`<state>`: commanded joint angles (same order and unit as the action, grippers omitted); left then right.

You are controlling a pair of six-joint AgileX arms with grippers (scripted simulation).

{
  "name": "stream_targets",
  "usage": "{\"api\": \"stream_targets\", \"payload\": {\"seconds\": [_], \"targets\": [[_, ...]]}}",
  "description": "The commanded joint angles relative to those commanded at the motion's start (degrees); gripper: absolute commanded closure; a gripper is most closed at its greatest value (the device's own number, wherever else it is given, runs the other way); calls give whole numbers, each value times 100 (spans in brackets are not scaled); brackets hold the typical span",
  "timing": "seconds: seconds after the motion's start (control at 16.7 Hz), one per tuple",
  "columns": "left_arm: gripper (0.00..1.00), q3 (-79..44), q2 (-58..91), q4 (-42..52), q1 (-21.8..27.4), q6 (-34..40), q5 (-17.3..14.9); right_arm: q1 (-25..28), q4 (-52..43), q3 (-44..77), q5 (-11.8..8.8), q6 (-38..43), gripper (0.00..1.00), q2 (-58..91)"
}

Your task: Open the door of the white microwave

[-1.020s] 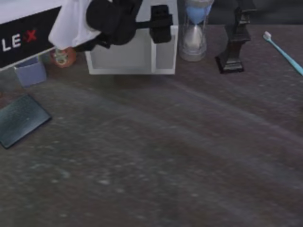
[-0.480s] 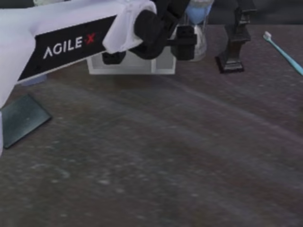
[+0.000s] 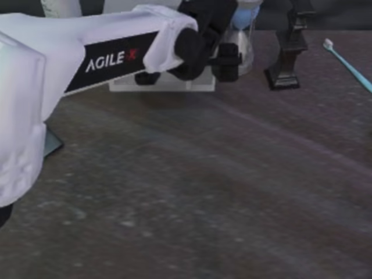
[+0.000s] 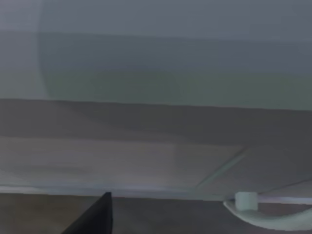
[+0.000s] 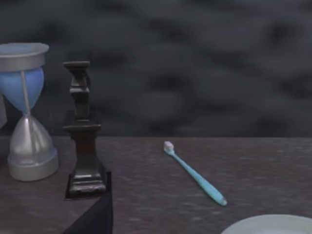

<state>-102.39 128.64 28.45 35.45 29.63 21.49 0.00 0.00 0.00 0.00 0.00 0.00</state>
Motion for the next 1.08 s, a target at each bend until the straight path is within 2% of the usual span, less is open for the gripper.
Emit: {"api": "stream_targets", "payload": {"seconds": [0.36,1.08], "targets": [[0,-191,359,-245,-122,-109,-78,0,0,0,0,0,0,0],[90,-191,359,-245,-122,-109,-78,0,0,0,0,0,0,0]]}}
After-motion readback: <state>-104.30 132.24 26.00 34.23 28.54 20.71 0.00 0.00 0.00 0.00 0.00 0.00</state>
